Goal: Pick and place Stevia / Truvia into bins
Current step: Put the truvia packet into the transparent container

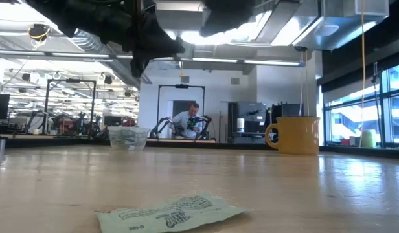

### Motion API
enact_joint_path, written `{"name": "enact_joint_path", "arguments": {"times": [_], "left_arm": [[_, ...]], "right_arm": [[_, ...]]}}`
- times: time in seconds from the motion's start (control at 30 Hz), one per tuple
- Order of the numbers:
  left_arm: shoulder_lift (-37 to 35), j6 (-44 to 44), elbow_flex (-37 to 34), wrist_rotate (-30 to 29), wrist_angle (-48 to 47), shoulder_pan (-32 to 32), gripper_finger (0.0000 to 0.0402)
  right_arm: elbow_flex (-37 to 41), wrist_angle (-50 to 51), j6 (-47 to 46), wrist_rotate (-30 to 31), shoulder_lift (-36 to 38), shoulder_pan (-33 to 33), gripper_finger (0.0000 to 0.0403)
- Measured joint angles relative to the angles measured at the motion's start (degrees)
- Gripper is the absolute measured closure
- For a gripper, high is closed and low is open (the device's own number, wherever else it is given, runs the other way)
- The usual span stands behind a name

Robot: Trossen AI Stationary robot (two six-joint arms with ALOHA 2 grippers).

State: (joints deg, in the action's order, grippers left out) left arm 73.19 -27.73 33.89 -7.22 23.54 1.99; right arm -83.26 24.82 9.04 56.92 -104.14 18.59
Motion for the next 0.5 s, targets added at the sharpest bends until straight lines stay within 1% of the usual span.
{"name": "enact_joint_path", "arguments": {"times": [0.1,0.13,0.2,0.27,0.33,0.4,0.5], "left_arm": [[-3.18,0.04,0.02,-0.03,-6.27,-2.12,0.0395],[-4.37,0.06,0.02,-0.93,-8.77,-3.07,0.0395],[-7.36,0.81,0.05,-4.35,-16.63,-5.32,0.0396],[-9.74,0.89,0.06,-8.67,-24.51,-7.96,0.0396],[-11.35,0.03,0.04,-11.49,-32.76,-11.17,0.0396],[-11.91,-0.76,0.02,-11.01,-38.55,-15.23,0.0397],[-11.39,-0.15,0.02,-3.84,-42.18,-21.98,0.0397]], "right_arm": [[0.32,11.87,-10.87,-3.46,4.8,0.0,0.0288],[0.86,15.43,-14.9,-4.84,6.43,0.0,0.0285],[3.02,22.55,-22.11,-5.57,9.71,0.17,0.0284],[6.19,25.58,-27.59,-5.63,13.12,0.74,0.0286],[9.98,26.64,-31.49,-5.99,16.41,1.31,0.0288],[13.8,25.82,-33.99,-6.49,19.29,1.89,0.0289],[18.31,24.92,-37.18,-7.49,22.36,1.92,0.0288]]}}
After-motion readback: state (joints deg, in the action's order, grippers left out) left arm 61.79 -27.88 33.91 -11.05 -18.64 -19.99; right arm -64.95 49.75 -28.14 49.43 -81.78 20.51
